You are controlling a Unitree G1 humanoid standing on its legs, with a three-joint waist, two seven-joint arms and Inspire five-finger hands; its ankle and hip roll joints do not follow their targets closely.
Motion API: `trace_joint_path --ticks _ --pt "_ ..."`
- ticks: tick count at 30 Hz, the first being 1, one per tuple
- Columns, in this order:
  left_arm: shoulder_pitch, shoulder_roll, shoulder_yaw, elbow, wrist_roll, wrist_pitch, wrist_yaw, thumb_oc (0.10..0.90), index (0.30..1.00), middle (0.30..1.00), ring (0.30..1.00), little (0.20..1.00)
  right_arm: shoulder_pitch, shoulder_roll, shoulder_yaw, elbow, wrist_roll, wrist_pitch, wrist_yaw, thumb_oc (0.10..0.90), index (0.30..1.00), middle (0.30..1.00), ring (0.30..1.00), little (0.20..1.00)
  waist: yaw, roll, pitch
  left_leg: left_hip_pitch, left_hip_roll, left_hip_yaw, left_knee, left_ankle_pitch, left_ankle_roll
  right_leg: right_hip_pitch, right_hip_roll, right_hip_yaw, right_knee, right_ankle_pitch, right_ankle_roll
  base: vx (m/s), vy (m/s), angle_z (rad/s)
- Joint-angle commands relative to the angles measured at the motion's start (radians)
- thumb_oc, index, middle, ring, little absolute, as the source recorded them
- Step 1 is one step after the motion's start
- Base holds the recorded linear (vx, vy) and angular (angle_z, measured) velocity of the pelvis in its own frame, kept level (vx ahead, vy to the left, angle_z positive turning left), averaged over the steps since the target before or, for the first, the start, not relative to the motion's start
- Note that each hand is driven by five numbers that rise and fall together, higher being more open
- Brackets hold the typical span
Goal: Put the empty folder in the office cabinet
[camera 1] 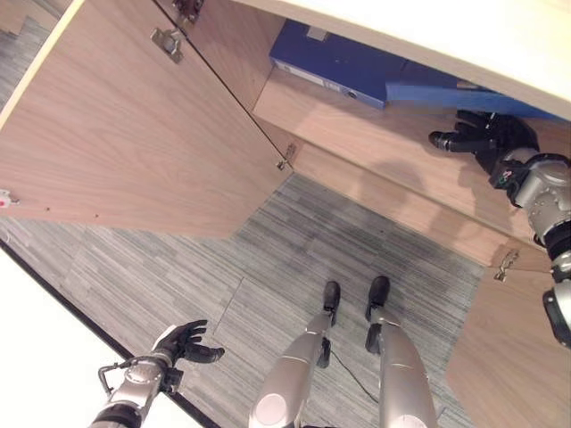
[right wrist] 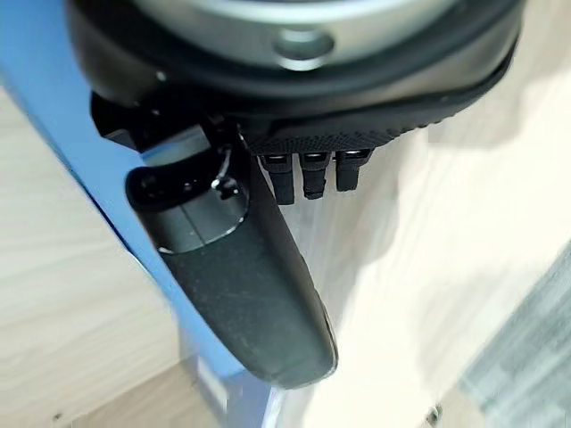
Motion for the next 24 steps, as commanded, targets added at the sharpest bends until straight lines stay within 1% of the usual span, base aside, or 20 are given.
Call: trace_joint_path --ticks 1,2,6,11,12,13,14,18,19,20,21,22,24 --pt "0.089 0.129 0.023 0.047 0.046 -0.004 0.002 0.800 0.900 0.900 0.900 0.900 -0.010 -0.014 0.059 -0.074 0.001 -0.057 0.052 0.800 0.900 0.900 0.900 0.900 0.031 -0.038 -0.037 -0.022 -0.016 -0.003 0.097 -0.112 -0.037 0.074 0.011 0.118 -0.128 0.018 0.085 0.00 0.000 0.00" --pt "0.090 0.131 0.020 0.053 0.055 -0.004 0.001 0.800 0.900 0.900 0.900 0.900 -0.007 -0.033 0.088 -0.074 -0.034 -0.048 0.064 0.800 0.900 0.900 0.900 0.900 0.028 -0.043 -0.037 -0.022 -0.016 -0.004 0.093 -0.110 -0.038 0.078 0.009 0.116 -0.133 0.021 0.086 0.00 0.000 0.00" --pt "0.095 0.134 0.017 0.055 0.064 -0.008 0.000 0.800 0.900 0.900 0.900 0.900 0.004 -0.062 0.108 -0.079 -0.052 -0.044 0.075 0.800 0.900 0.900 0.900 0.900 0.024 -0.046 -0.037 -0.020 -0.016 -0.006 0.087 -0.107 -0.039 0.081 0.008 0.116 -0.138 0.023 0.086 0.00 0.000 0.00" --pt "0.101 0.132 0.010 0.055 0.068 -0.008 -0.005 0.800 0.900 0.900 0.900 0.900 0.016 -0.066 0.097 -0.048 -0.063 -0.037 0.076 0.800 0.900 0.900 0.900 0.900 0.024 -0.046 -0.036 -0.015 -0.016 -0.005 0.081 -0.107 -0.037 0.085 0.009 0.118 -0.143 0.025 0.088 0.00 0.000 0.00" --pt "0.101 0.132 0.011 0.054 0.069 -0.009 -0.006 0.800 0.900 0.900 0.900 0.900 0.015 -0.070 0.105 -0.031 -0.094 -0.029 0.081 0.800 0.900 0.900 0.900 0.900 0.025 -0.046 -0.035 -0.013 -0.016 -0.004 0.079 -0.106 -0.038 0.086 0.008 0.118 -0.145 0.027 0.089 0.00 0.000 0.00" --pt "0.101 0.132 0.011 0.054 0.069 -0.009 -0.006 0.800 0.900 0.900 0.900 0.900 0.015 -0.070 0.105 -0.031 -0.094 -0.029 0.081 0.800 0.900 0.900 0.900 0.900 0.025 -0.046 -0.035 -0.013 -0.016 -0.004 0.079 -0.106 -0.038 0.086 0.008 0.118 -0.145 0.027 0.089 0.00 0.000 0.00" --pt "0.098 0.134 0.007 0.055 0.073 -0.010 -0.007 0.800 0.900 0.900 0.900 0.900 0.016 -0.069 0.120 -0.005 -0.136 -0.019 0.087 0.800 0.900 0.900 0.900 0.900 0.023 -0.046 -0.034 -0.012 -0.016 -0.003 0.073 -0.103 -0.037 0.086 0.006 0.120 -0.148 0.031 0.090 0.00 0.000 0.00" --pt "0.098 0.136 0.007 0.053 0.076 -0.011 -0.008 0.800 0.900 0.900 0.900 0.900 0.016 -0.071 0.143 0.008 -0.182 -0.009 0.097 0.800 0.900 0.900 0.900 0.900 0.023 -0.043 -0.031 -0.011 -0.017 0.002 0.069 -0.100 -0.036 0.087 0.004 0.124 -0.151 0.036 0.093 0.00 0.000 0.00" --pt "0.100 0.135 0.004 0.049 0.081 -0.014 -0.008 0.800 0.900 0.900 0.900 0.900 0.011 -0.081 0.188 0.011 -0.260 -0.001 0.115 0.800 0.900 0.900 0.900 0.900 0.022 -0.043 -0.029 -0.009 -0.017 0.004 0.061 -0.097 -0.035 0.085 0.002 0.123 -0.154 0.040 0.094 0.00 0.000 0.00" --pt "0.101 0.136 0.004 0.049 0.085 -0.014 -0.009 0.800 0.900 0.900 0.900 0.900 0.013 -0.086 0.209 0.001 -0.293 0.000 0.124 0.800 0.900 0.900 0.900 0.900 0.022 -0.043 -0.029 -0.008 -0.017 0.004 0.058 -0.095 -0.035 0.085 0.002 0.122 -0.156 0.042 0.095 -0.02 0.032 -0.01" --pt "0.104 0.138 0.003 0.048 0.094 -0.014 -0.013 0.800 0.900 0.900 0.900 0.900 0.012 -0.101 0.258 -0.031 -0.341 -0.002 0.136 0.800 0.900 0.900 0.900 0.900 0.020 -0.045 -0.028 -0.008 -0.017 0.005 0.055 -0.093 -0.036 0.086 0.000 0.122 -0.160 0.045 0.096 0.00 0.000 0.00" --pt "0.104 0.138 0.003 0.048 0.094 -0.014 -0.013 0.800 0.900 0.900 0.900 0.900 0.012 -0.101 0.258 -0.031 -0.341 -0.002 0.136 0.800 0.900 0.900 0.900 0.900 0.020 -0.045 -0.028 -0.008 -0.017 0.005 0.055 -0.093 -0.036 0.086 0.000 0.122 -0.160 0.045 0.096 0.00 0.000 0.00" --pt "0.111 0.140 -0.001 0.036 0.103 -0.019 -0.017 0.800 0.900 0.900 0.900 0.900 0.013 -0.121 0.294 -0.092 -0.353 -0.009 0.143 0.800 0.900 0.900 0.900 0.900 0.017 -0.046 -0.027 -0.008 -0.018 0.007 0.052 -0.092 -0.036 0.086 -0.001 0.126 -0.163 0.049 0.098 0.00 0.000 0.00"
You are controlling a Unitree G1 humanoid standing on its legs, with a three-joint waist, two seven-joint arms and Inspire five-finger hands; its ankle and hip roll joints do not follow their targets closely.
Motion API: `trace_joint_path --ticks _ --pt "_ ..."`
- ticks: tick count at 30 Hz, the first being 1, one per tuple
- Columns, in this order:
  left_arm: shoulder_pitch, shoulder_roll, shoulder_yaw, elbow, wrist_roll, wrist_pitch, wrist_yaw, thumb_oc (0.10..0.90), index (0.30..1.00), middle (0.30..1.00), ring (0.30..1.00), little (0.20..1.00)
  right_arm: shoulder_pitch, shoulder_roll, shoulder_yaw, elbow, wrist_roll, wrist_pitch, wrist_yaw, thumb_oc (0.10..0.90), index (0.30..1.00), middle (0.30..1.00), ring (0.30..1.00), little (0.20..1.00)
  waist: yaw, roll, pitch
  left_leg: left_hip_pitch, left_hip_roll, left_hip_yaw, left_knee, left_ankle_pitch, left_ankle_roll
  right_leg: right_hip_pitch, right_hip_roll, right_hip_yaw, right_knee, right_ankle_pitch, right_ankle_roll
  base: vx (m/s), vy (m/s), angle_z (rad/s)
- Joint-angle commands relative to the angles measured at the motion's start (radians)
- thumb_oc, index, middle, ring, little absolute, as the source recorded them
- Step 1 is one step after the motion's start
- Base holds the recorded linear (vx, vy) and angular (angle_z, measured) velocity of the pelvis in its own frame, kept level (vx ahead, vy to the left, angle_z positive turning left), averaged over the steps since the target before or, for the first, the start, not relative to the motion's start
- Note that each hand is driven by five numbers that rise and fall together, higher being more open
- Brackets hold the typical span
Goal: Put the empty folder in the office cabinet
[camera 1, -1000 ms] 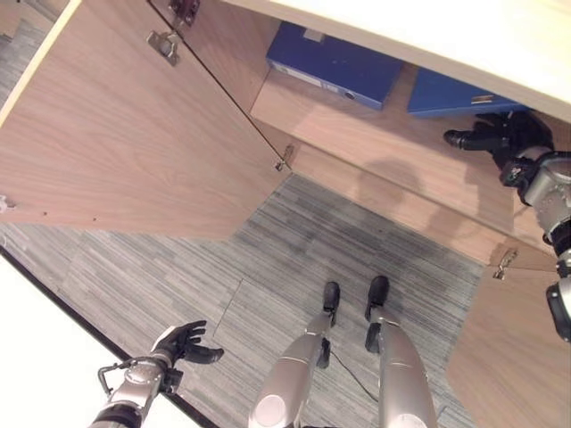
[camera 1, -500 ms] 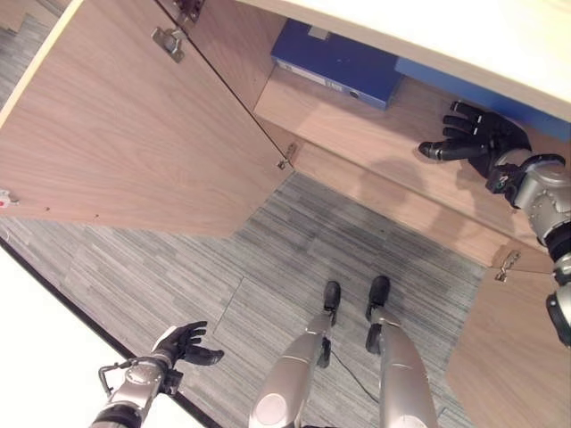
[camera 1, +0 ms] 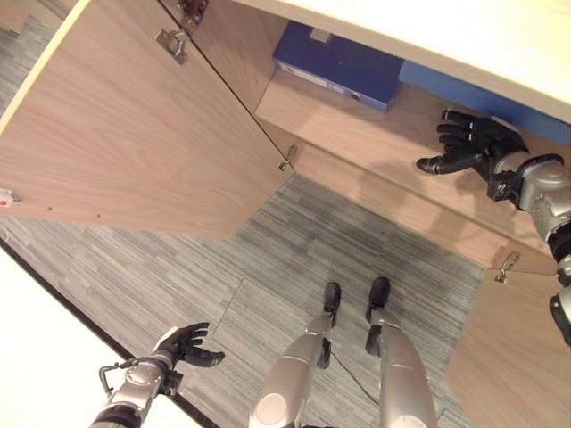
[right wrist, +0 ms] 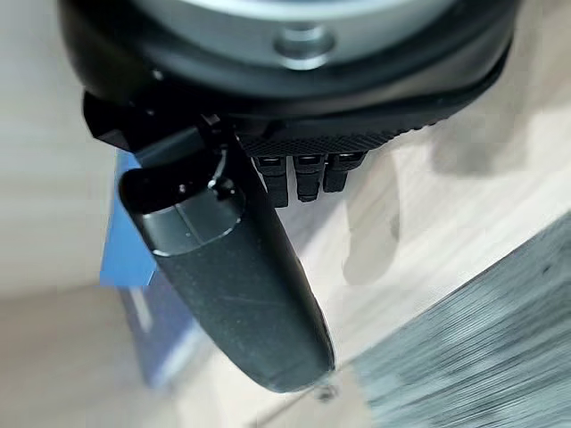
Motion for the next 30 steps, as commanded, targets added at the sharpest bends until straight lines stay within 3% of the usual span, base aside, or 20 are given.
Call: trace_joint_path --ticks 1,9,16,24,27,29,30 --pt "0.111 0.140 0.001 0.025 0.035 -0.002 0.003 0.800 0.900 0.900 0.900 0.900 0.035 -0.045 0.103 -0.021 -0.052 0.002 0.040 0.800 0.900 0.900 0.900 0.900 0.017 -0.046 -0.027 -0.017 -0.016 0.006 0.057 -0.093 -0.037 0.070 0.000 0.127 -0.141 0.037 0.096 0.00 0.000 0.00" --pt "0.160 0.136 0.030 0.006 0.067 -0.023 -0.006 0.800 0.900 0.900 0.900 0.900 0.051 -0.218 0.288 -0.433 -0.109 -0.051 0.106 0.800 0.900 0.900 0.900 0.900 0.001 -0.068 -0.021 -0.015 -0.011 0.012 0.047 -0.090 -0.038 0.073 -0.004 0.132 -0.156 0.046 0.104 0.00 0.000 0.00" --pt "0.152 0.141 0.060 0.001 0.106 -0.029 0.008 0.800 0.900 0.900 0.900 0.900 0.064 -0.262 0.356 -0.594 -0.154 -0.060 0.154 0.800 0.900 0.900 0.900 0.900 -0.002 -0.073 -0.023 -0.012 -0.008 0.015 0.043 -0.092 -0.038 0.080 -0.010 0.134 -0.166 0.052 0.108 0.00 0.002 -0.01" --pt "0.110 0.135 0.030 0.032 0.083 -0.026 0.026 0.800 0.900 0.900 0.900 0.900 0.020 -0.135 0.289 -0.374 -0.099 -0.057 0.077 0.800 0.900 0.900 0.900 0.900 0.012 -0.060 -0.020 -0.017 -0.016 0.027 0.051 -0.089 -0.037 0.084 -0.017 0.143 -0.178 0.069 0.113 -0.03 0.029 -0.05" --pt "0.104 0.112 0.030 0.046 0.061 -0.020 0.036 0.800 0.900 0.900 0.900 0.900 0.058 -0.115 0.261 -0.444 -0.077 -0.058 0.057 0.800 0.900 0.900 0.900 0.900 0.006 -0.076 -0.025 -0.006 -0.016 0.032 0.062 -0.095 -0.036 0.103 -0.016 0.147 -0.183 0.072 0.114 -0.03 0.065 -0.01" --pt "0.105 0.067 0.033 0.054 0.087 -0.014 0.041 0.800 0.900 0.900 0.900 0.900 0.264 -0.124 0.128 -0.610 -0.029 -0.075 0.060 0.800 0.900 0.900 0.900 0.900 -0.010 -0.102 -0.047 0.040 -0.017 0.036 0.076 -0.116 -0.032 0.170 -0.028 0.140 -0.200 0.075 0.122 0.01 0.068 0.02" --pt "0.105 0.067 0.033 0.054 0.087 -0.014 0.041 0.800 0.900 0.900 0.900 0.900 0.265 -0.124 0.127 -0.610 -0.030 -0.075 0.060 0.800 0.900 0.900 0.900 0.900 -0.010 -0.103 -0.050 0.037 -0.018 0.036 0.076 -0.115 -0.032 0.167 -0.029 0.139 -0.200 0.076 0.123 0.02 0.054 0.07"
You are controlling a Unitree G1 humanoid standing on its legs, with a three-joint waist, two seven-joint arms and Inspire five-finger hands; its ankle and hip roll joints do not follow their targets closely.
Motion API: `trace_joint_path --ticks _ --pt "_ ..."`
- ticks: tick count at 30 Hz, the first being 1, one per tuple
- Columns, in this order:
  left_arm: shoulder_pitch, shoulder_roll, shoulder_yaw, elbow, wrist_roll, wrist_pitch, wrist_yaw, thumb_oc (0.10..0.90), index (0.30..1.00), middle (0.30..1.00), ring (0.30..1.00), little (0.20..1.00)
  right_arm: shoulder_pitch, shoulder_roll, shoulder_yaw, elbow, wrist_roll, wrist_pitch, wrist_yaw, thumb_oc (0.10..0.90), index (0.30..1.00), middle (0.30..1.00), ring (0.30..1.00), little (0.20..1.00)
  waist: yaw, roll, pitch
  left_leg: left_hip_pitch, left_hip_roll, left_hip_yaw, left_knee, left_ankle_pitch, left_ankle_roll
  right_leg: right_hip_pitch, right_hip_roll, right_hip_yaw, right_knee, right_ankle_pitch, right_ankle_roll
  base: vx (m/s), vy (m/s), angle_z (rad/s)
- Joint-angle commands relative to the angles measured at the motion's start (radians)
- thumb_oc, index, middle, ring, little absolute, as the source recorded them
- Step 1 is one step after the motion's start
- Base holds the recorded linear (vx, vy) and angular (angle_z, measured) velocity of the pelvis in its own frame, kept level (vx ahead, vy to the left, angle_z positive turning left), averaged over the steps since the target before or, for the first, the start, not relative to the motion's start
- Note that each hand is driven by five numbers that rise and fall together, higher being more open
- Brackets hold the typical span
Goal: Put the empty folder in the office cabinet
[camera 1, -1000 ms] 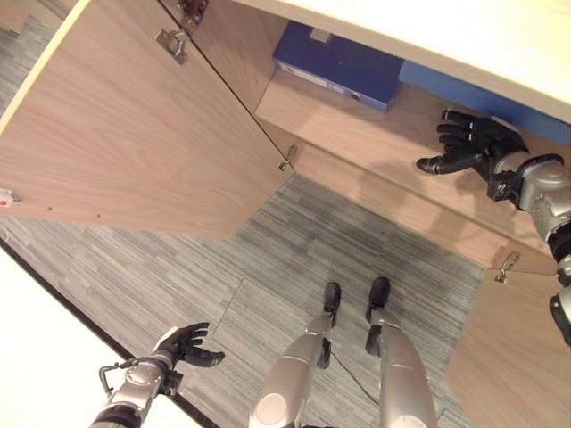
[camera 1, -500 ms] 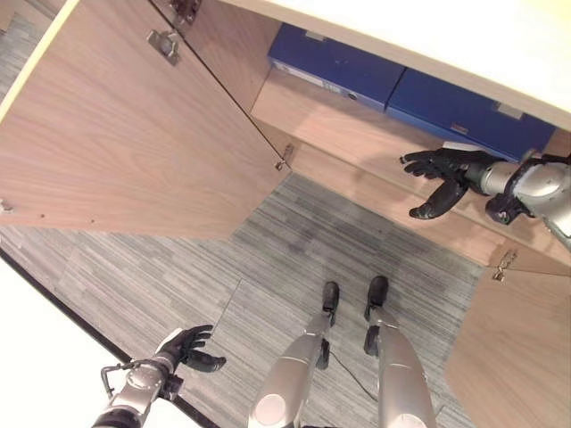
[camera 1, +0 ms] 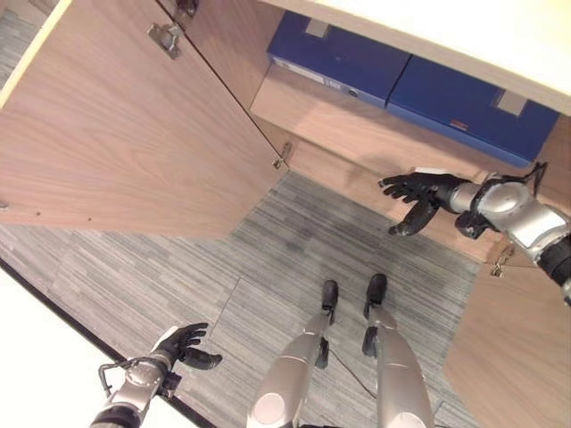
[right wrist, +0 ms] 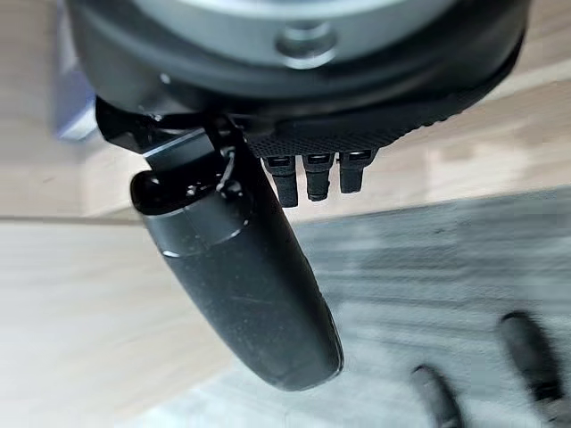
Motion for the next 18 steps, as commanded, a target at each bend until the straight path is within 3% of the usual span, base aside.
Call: trace_joint_path --ticks 1,4,8,9,10,11,12,14,15,18 --pt "0.107 0.063 0.005 0.056 0.022 0.011 0.034 0.800 0.900 0.900 0.900 0.900 0.074 -0.017 -0.057 -0.077 0.105 -0.090 -0.001 0.800 0.900 0.900 0.900 0.900 -0.009 -0.080 -0.074 -0.018 -0.013 0.015 0.108 -0.129 -0.051 0.089 -0.042 0.120 -0.099 0.018 0.121 0.02 0.050 0.01" --pt "0.105 0.021 0.044 0.085 0.065 0.030 0.036 0.800 0.900 0.900 0.900 0.900 0.396 0.010 -0.303 -0.161 0.076 -0.104 -0.015 0.800 0.900 0.900 0.900 0.900 -0.041 -0.103 -0.128 0.069 -0.018 0.017 0.068 -0.139 -0.041 0.166 -0.045 0.118 -0.132 0.026 0.136 0.07 0.147 0.00" --pt "0.103 -0.032 0.105 0.177 0.110 0.047 0.058 0.800 0.900 0.900 0.900 0.900 0.677 0.091 -0.543 -0.206 0.022 -0.128 -0.049 0.800 0.900 0.900 0.900 0.900 -0.081 -0.129 -0.202 0.163 -0.019 0.033 -0.013 -0.135 -0.026 0.218 -0.034 0.127 -0.173 0.042 0.155 0.06 0.121 -0.11" --pt "0.103 -0.031 0.104 0.177 0.110 0.047 0.058 0.800 0.900 0.900 0.900 0.900 0.679 0.091 -0.545 -0.207 0.021 -0.128 -0.049 0.800 0.900 0.900 0.900 0.900 -0.080 -0.130 -0.204 0.161 -0.019 0.033 -0.014 -0.134 -0.026 0.215 -0.035 0.127 -0.173 0.043 0.155 0.03 0.089 -0.35" --pt "0.105 -0.043 0.115 0.194 0.118 0.048 0.063 0.800 0.900 0.900 0.900 0.900 0.747 0.126 -0.618 -0.222 0.022 -0.138 -0.064 0.800 0.900 0.900 0.900 0.900 -0.093 -0.134 -0.220 0.183 -0.017 0.039 -0.035 -0.129 -0.024 0.224 -0.029 0.131 -0.179 0.046 0.158 0.03 0.130 -0.34" --pt "0.116 -0.065 0.138 0.225 0.139 0.048 0.068 0.800 0.900 0.900 0.900 0.900 0.867 0.218 -0.745 -0.233 0.000 -0.169 -0.102 0.800 0.900 0.900 0.900 0.900 -0.115 -0.143 -0.267 0.225 -0.013 0.056 -0.091 -0.117 -0.024 0.233 -0.016 0.146 -0.192 0.050 0.165 0.05 0.156 -0.29" --pt "0.125 -0.072 0.155 0.229 0.149 0.050 0.069 0.800 0.900 0.900 0.900 0.900 0.917 0.258 -0.793 -0.233 -0.036 -0.174 -0.124 0.800 0.900 0.900 0.900 0.900 -0.126 -0.147 -0.286 0.242 -0.011 0.063 -0.098 -0.125 -0.023 0.241 -0.011 0.154 -0.195 0.050 0.169 0.07 0.140 -0.29" --pt "0.131 -0.080 0.167 0.238 0.158 0.051 0.074 0.800 0.900 0.900 0.900 0.900 0.957 0.296 -0.825 -0.232 -0.063 -0.177 -0.146 0.800 0.900 0.900 0.900 0.900 -0.135 -0.153 -0.303 0.252 -0.009 0.071 -0.098 -0.128 -0.020 0.245 -0.008 0.163 -0.196 0.051 0.170 0.03 0.076 -0.40" --pt "0.133 -0.100 0.177 0.262 0.172 0.059 0.085 0.800 0.900 0.900 0.900 0.900 0.994 0.363 -0.838 -0.206 -0.085 -0.169 -0.167 0.800 0.900 0.900 0.900 0.900 -0.152 -0.166 -0.329 0.275 -0.005 0.088 -0.098 -0.136 -0.014 0.256 0.003 0.183 -0.193 0.049 0.170 0.04 0.072 -0.63" --pt "0.149 -0.112 0.189 0.286 0.185 0.065 0.082 0.800 0.900 0.900 0.900 0.900 1.032 0.401 -0.828 -0.173 -0.130 -0.147 -0.171 0.800 0.900 0.900 0.900 0.900 -0.164 -0.190 -0.356 0.313 0.000 0.129 -0.098 -0.155 -0.007 0.267 0.021 0.228 -0.189 0.058 0.176 0.02 0.071 -0.57"
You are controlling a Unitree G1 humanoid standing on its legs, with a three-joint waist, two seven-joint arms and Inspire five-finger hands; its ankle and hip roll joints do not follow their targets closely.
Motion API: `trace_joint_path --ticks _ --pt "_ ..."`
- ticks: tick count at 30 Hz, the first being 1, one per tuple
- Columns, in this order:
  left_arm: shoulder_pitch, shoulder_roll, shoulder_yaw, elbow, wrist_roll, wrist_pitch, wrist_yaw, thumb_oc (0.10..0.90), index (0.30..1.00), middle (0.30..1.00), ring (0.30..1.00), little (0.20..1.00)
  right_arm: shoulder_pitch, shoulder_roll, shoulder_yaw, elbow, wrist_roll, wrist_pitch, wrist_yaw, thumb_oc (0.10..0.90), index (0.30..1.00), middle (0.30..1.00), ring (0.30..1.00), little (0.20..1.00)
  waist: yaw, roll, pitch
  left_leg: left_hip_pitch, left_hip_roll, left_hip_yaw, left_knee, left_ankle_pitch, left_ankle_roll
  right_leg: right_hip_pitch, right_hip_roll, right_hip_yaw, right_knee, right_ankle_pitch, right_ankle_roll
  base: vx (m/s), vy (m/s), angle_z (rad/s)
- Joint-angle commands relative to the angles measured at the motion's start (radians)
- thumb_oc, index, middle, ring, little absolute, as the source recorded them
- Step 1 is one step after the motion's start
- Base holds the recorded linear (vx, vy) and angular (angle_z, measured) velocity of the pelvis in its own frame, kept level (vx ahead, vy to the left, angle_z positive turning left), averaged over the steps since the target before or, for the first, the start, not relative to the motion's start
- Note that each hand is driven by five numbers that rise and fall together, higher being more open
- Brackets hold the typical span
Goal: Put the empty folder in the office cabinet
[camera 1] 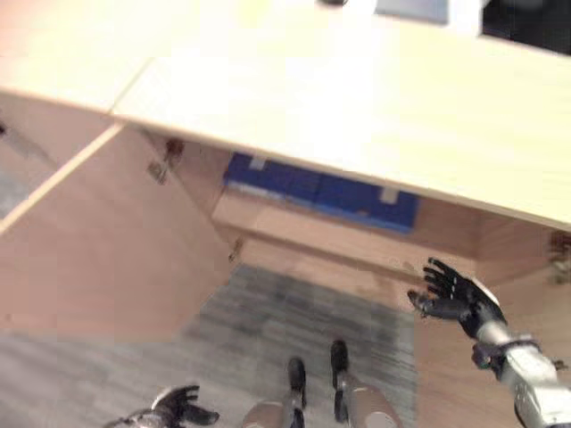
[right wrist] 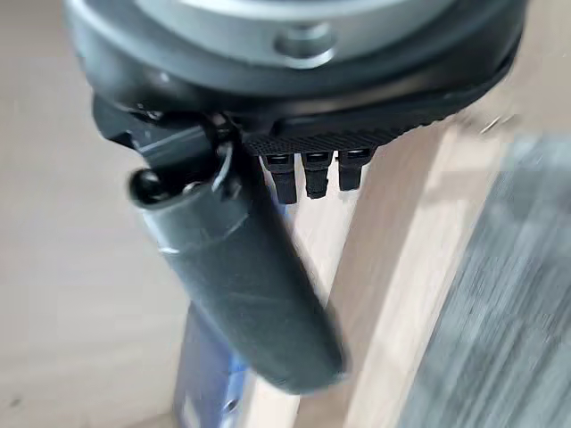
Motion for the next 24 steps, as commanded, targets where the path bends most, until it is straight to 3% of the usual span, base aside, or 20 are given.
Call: trace_joint_path --ticks 1,6,14,16,17,20,24 --pt "0.035 0.062 0.025 0.056 0.026 -0.001 0.022 0.800 0.900 0.900 0.900 0.900 -0.042 -0.004 0.027 0.007 -0.062 -0.049 -0.007 0.800 0.900 0.900 0.900 0.900 0.015 -0.030 -0.104 0.015 0.005 -0.005 -0.007 -0.072 -0.039 -0.043 -0.006 0.088 0.043 -0.012 0.100 0.00 0.066 -0.73" --pt "0.041 0.039 0.039 0.111 0.043 0.015 0.032 0.800 0.900 0.900 0.900 0.900 -0.007 0.050 0.020 0.088 -0.126 -0.031 -0.051 0.800 0.900 0.900 0.900 0.900 -0.018 -0.055 -0.139 0.056 0.011 0.052 -0.007 -0.096 -0.028 -0.042 0.015 0.132 0.066 0.001 0.112 0.00 0.051 -0.50" --pt "0.032 -0.012 0.024 0.136 0.034 0.026 0.047 0.800 0.900 0.900 0.900 0.900 -0.001 0.145 -0.009 0.233 -0.104 -0.029 -0.124 0.800 0.900 0.900 0.900 0.900 -0.065 -0.063 -0.155 0.099 0.007 0.116 -0.007 -0.120 -0.012 -0.057 0.032 0.180 0.108 0.021 0.137 -0.01 0.069 -0.32" --pt "0.008 -0.028 -0.008 0.131 0.033 0.030 0.049 0.800 0.900 0.900 0.900 0.900 0.003 0.169 -0.039 0.296 -0.087 -0.020 -0.160 0.800 0.900 0.900 0.900 0.900 -0.094 -0.063 -0.138 0.112 0.010 0.128 -0.007 -0.124 -0.010 -0.082 0.033 0.181 0.181 0.016 0.143 -0.05 0.094 -0.31" --pt "0.000 -0.033 -0.019 0.132 0.037 0.031 0.050 0.800 0.900 0.900 0.900 0.900 0.007 0.177 -0.047 0.308 -0.079 -0.021 -0.167 0.800 0.900 0.900 0.900 0.900 -0.104 -0.063 -0.128 0.118 0.015 0.134 -0.007 -0.125 -0.011 -0.091 0.031 0.173 0.204 0.011 0.143 -0.09 0.099 -0.08" --pt "0.000 -0.045 -0.041 0.132 0.043 0.037 0.055 0.800 0.900 0.900 0.900 0.900 0.012 0.199 -0.075 0.351 -0.039 -0.031 -0.190 0.800 0.900 0.900 0.900 0.900 -0.110 -0.048 -0.105 0.129 0.036 0.174 -0.007 -0.123 -0.011 -0.095 -0.021 0.042 0.261 -0.033 0.116 -0.06 0.049 -0.32" --pt "0.006 -0.050 -0.038 0.139 0.028 0.045 0.053 0.800 0.900 0.900 0.900 0.900 0.014 0.199 -0.106 0.399 -0.009 -0.032 -0.194 0.800 0.900 0.900 0.900 0.900 -0.104 -0.030 -0.105 0.127 0.059 0.212 -0.007 -0.123 -0.007 -0.085 -0.070 -0.023 0.348 -0.096 0.094 -0.05 0.018 -0.54"
